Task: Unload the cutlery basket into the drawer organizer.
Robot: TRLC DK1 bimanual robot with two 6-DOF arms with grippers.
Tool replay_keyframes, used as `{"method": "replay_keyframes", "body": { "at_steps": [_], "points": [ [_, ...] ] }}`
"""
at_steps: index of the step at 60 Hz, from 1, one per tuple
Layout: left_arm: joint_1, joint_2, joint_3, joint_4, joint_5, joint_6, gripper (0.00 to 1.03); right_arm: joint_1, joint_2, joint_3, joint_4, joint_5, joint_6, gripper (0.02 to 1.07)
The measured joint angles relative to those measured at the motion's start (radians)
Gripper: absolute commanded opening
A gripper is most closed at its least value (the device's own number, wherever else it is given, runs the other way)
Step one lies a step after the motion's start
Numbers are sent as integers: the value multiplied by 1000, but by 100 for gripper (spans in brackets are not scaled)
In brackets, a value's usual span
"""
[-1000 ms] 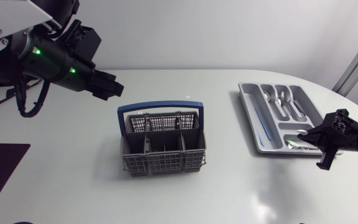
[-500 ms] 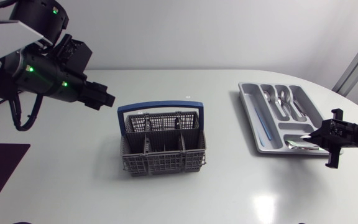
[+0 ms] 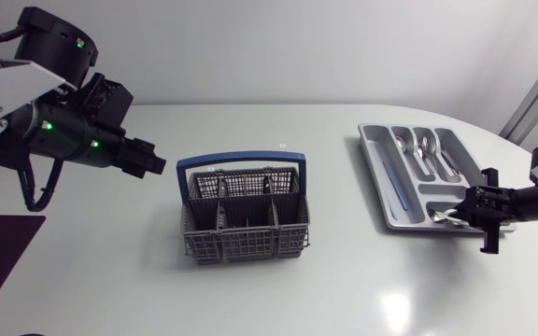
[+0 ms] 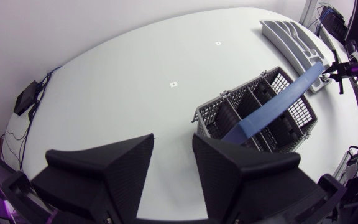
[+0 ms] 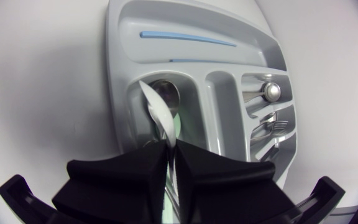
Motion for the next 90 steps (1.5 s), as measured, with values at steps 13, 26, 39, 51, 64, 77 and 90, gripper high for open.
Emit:
{"method": "replay_keyframes", "body": {
  "at_steps": [13,26,39,51,64,77,90],
  "points": [
    [15,0,-11,13,1,5,46,0,0,48,16,19,23,54],
    [15,-8,-38,15,4,7,46,-7,-9,60,11,16,60,55],
    [19,-43,-97,20,15,23,49,7,-192,48,-84,-68,209,62],
    [33,-71,-173,28,62,47,49,125,-395,-47,-94,-116,418,62],
    [34,-113,-250,51,142,98,49,359,-526,-142,-91,-114,735,66],
    [34,-81,-283,88,194,109,49,659,-571,-193,36,23,1015,66],
    [11,-27,-283,119,204,112,49,867,-506,-207,126,124,1161,66]
  ]
}}
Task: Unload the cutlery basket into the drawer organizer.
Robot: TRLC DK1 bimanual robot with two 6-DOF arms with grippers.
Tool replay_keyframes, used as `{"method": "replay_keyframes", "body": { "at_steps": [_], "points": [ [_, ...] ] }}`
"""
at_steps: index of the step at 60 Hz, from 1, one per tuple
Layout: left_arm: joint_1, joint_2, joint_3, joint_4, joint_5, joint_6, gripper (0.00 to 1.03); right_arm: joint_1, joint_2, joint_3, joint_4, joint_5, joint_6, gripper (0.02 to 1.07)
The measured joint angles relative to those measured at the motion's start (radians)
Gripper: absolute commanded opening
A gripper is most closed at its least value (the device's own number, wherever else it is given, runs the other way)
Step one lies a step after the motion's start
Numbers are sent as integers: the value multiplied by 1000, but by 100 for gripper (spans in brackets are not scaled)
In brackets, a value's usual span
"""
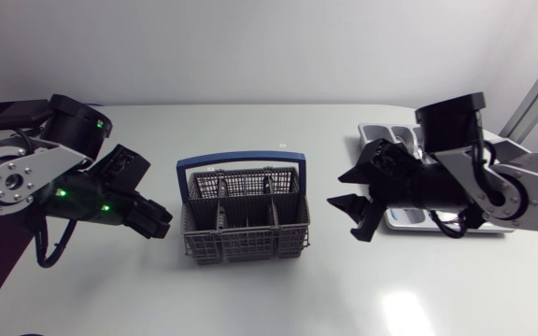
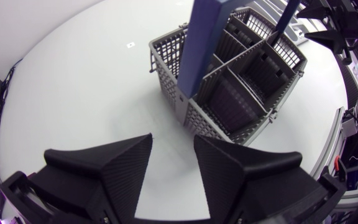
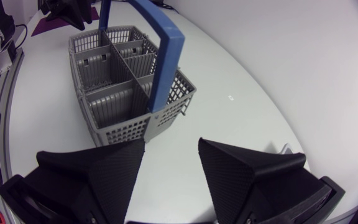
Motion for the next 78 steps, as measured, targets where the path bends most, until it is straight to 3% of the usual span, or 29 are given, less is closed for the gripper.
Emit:
{"method": "replay_keyframes", "body": {
  "at_steps": [19,49,78],
  "points": [
    [-52,91,13,46,-5,0,49,101,147,0,34,44,79,66],
    [-96,276,195,43,-35,-4,49,52,159,3,60,84,85,66],
    [-98,336,261,43,-36,-4,49,16,220,54,77,88,85,66]
  ]
}}
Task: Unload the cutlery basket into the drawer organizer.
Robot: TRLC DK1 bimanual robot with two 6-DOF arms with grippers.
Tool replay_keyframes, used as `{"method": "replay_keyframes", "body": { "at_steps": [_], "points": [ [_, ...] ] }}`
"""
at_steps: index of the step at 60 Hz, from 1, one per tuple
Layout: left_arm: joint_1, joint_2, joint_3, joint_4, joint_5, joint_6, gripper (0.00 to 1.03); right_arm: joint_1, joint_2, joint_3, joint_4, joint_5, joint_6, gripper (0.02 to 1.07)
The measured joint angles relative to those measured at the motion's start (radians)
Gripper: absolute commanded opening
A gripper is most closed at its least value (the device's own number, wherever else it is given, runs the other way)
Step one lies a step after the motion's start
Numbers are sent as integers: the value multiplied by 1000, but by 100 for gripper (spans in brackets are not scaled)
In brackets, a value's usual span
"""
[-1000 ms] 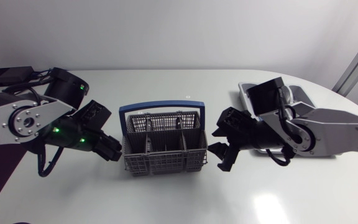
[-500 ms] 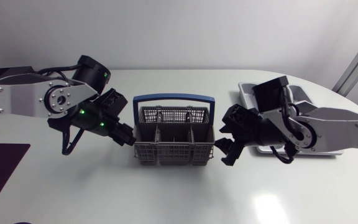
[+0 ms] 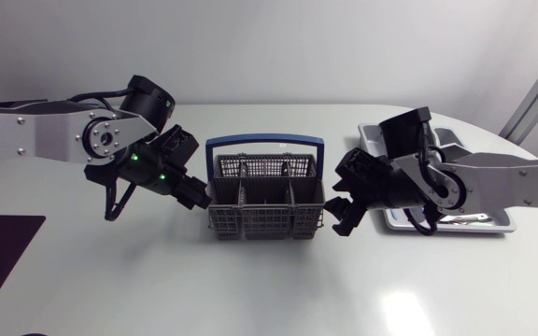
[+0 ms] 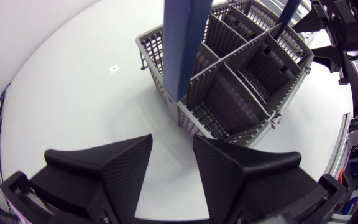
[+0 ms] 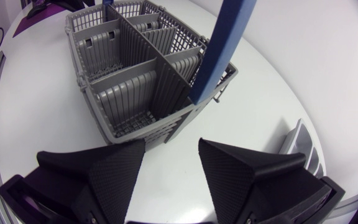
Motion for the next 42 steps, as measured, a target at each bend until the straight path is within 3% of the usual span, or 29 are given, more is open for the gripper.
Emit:
{"method": "replay_keyframes", "body": {
  "at_steps": [11,14,20,27,35,42],
  "points": [
    [0,0,0,0,0,0,49,0,0,0,0,12,0,66],
    [1,0,0,0,0,0,53,0,0,0,0,15,0,67],
    [11,0,0,0,-1,0,59,0,-2,-1,3,24,0,82],
    [41,-8,0,4,18,0,69,0,-33,-21,19,33,-1,97],
    [91,-64,-20,12,21,0,97,-20,-106,-56,25,41,-4,102],
    [131,-142,-55,11,21,0,98,-80,-174,-81,27,42,-4,102]
  ]
}}
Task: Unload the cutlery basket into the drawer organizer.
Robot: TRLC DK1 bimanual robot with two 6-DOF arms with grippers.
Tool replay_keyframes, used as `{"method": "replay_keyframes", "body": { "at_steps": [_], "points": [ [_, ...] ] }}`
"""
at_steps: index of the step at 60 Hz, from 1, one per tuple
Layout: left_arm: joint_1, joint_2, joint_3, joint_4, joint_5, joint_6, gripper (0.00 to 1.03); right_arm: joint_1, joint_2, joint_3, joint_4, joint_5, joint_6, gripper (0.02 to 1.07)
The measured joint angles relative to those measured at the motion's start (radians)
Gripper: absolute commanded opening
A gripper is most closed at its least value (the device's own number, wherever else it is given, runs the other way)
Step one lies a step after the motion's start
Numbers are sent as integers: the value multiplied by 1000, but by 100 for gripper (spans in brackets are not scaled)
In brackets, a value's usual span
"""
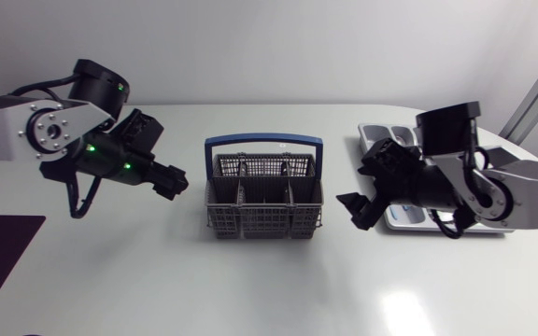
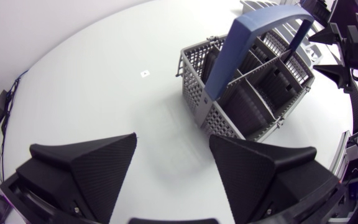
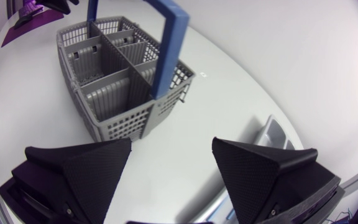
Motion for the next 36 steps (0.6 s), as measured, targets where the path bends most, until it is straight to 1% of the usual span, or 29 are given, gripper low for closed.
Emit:
{"method": "replay_keyframes", "body": {
  "at_steps": [5,11,24,30,36],
  "points": [
    [20,-64,-26,0,-2,0,98,-48,-55,-19,0,1,0,102],
    [42,-148,-58,0,-29,0,98,-105,-132,-48,0,3,0,102],
    [123,-346,-128,0,-50,0,98,-275,-333,-98,4,1,16,102],
    [144,-425,-177,0,-50,0,98,-375,-405,-126,3,-55,45,102],
    [169,-483,-223,1,-50,0,98,-425,-449,-154,-5,-66,57,102]
  ]
}}
